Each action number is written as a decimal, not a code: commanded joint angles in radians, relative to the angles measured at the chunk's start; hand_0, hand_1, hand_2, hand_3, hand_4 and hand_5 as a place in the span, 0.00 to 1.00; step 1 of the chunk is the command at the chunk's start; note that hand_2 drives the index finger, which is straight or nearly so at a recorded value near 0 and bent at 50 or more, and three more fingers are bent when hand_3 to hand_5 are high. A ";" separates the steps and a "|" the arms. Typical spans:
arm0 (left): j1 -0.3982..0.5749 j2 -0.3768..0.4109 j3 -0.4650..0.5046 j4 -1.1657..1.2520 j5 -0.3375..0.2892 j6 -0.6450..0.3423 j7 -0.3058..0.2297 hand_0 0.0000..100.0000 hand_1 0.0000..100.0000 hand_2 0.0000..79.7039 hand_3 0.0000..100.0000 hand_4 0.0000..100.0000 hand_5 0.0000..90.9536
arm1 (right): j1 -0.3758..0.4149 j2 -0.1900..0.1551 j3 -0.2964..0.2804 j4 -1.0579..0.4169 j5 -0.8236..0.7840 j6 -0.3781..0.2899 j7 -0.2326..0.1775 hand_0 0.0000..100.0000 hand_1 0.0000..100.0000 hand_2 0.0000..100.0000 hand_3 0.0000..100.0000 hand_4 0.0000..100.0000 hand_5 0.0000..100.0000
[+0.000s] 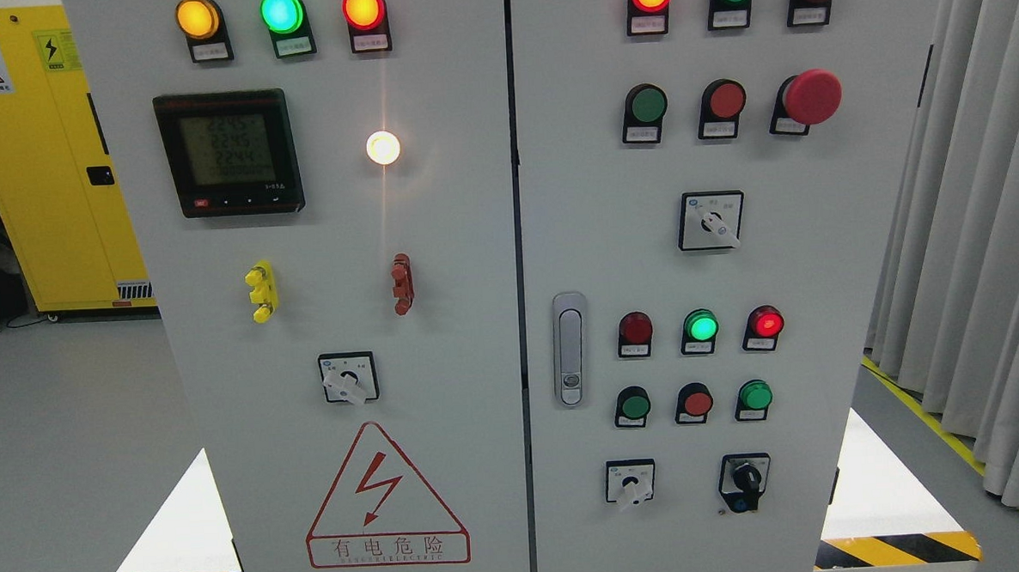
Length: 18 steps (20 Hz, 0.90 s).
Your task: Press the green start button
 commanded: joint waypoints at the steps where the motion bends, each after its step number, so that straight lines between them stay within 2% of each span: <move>1: -0.031 0.002 0.000 -0.026 0.000 0.003 0.000 0.12 0.56 0.00 0.00 0.00 0.00 | 0.000 0.000 -0.003 0.011 -0.001 0.000 0.000 0.19 0.30 0.00 0.00 0.00 0.00; 6: -0.031 0.001 0.000 -0.026 0.000 0.002 0.000 0.12 0.56 0.00 0.00 0.00 0.00 | 0.000 0.006 -0.002 0.005 -0.007 -0.014 0.000 0.19 0.30 0.00 0.00 0.00 0.00; 9: -0.031 0.001 0.000 -0.026 0.000 0.003 0.000 0.12 0.56 0.00 0.00 0.00 0.00 | 0.000 0.010 0.013 -0.041 -0.029 -0.064 -0.013 0.18 0.30 0.00 0.00 0.00 0.00; 12: -0.031 -0.009 0.000 -0.026 0.000 0.002 0.000 0.12 0.56 0.00 0.00 0.00 0.00 | 0.006 0.056 0.016 -0.222 -0.024 -0.068 -0.050 0.17 0.32 0.00 0.00 0.00 0.00; 16: -0.031 -0.016 0.002 -0.026 0.000 0.003 0.000 0.12 0.56 0.00 0.00 0.00 0.00 | 0.070 0.063 0.093 -0.512 -0.021 -0.066 -0.047 0.16 0.35 0.00 0.00 0.00 0.00; 18: -0.029 -0.030 0.002 -0.026 0.000 0.003 0.000 0.12 0.56 0.00 0.00 0.00 0.00 | 0.099 0.069 0.098 -0.674 -0.012 -0.063 -0.041 0.15 0.37 0.00 0.00 0.00 0.00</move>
